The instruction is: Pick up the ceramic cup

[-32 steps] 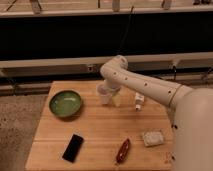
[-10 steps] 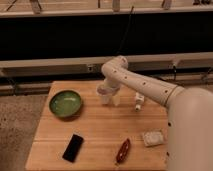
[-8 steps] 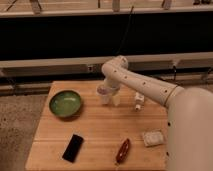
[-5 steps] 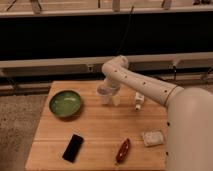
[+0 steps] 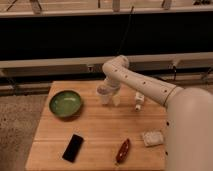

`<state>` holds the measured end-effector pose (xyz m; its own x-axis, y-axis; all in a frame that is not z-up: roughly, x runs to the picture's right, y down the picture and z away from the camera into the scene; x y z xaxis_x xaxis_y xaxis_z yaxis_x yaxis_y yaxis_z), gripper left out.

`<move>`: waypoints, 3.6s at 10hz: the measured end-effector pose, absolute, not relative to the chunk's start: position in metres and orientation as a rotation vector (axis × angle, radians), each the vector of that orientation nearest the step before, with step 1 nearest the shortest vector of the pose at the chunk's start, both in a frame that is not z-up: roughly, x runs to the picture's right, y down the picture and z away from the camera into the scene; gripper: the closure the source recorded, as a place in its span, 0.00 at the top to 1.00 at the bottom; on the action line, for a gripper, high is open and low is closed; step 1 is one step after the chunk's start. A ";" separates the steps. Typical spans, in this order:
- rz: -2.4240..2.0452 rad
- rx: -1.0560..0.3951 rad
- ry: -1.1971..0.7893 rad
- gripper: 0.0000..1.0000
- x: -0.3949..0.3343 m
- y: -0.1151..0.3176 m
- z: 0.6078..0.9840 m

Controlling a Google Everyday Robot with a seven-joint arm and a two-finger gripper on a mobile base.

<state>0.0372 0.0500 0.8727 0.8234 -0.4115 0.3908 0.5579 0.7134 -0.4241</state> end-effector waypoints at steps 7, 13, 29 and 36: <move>-0.542 -0.567 -0.301 0.80 0.038 0.052 0.874; -0.539 -0.572 -0.318 0.80 0.038 0.052 0.875; -0.535 -0.586 -0.352 0.80 0.044 0.054 0.880; -0.537 -0.591 -0.360 0.36 0.044 0.053 0.883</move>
